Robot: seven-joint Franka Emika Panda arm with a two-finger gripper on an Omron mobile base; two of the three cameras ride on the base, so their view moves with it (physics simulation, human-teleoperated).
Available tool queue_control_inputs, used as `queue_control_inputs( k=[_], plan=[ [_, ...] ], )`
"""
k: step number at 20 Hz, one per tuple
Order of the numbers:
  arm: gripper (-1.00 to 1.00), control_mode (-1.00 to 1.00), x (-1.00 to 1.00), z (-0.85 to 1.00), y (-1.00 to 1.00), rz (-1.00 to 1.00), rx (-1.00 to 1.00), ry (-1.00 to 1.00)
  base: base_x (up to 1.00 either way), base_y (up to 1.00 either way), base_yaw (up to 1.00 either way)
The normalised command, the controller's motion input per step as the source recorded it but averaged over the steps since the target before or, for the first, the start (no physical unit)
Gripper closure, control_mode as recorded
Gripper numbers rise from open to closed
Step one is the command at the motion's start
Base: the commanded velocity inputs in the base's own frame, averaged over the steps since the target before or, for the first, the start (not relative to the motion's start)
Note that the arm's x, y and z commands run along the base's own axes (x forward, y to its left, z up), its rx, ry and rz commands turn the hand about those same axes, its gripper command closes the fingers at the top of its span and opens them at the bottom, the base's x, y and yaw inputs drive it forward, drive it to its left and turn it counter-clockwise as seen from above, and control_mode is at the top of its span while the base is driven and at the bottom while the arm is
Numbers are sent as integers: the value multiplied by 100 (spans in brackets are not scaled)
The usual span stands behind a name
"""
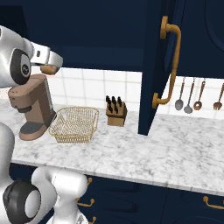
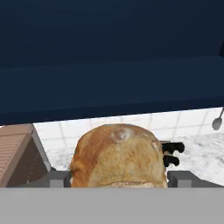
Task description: Open the cabinet, pick up the bread from the cabinet and place it in the basket. Then move the basket to the dining counter.
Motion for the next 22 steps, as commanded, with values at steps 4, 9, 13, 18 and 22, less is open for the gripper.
queue_control_inputs(
  k=[4,9,13,18,22],
  plan=[
    [100,-100,-100,-94,0,11,0,9,0,0,0],
    [100,-100,-46,-98,0,14,2,18,0,0,0],
    [100,-100,5,-93,0,16,0,33,0,0,0],
    [100,-100,49,-80,1,14,-2,40,0,0,0],
    [100,-100,64,-55,4,0,-7,32,0,0,0]
  ],
)
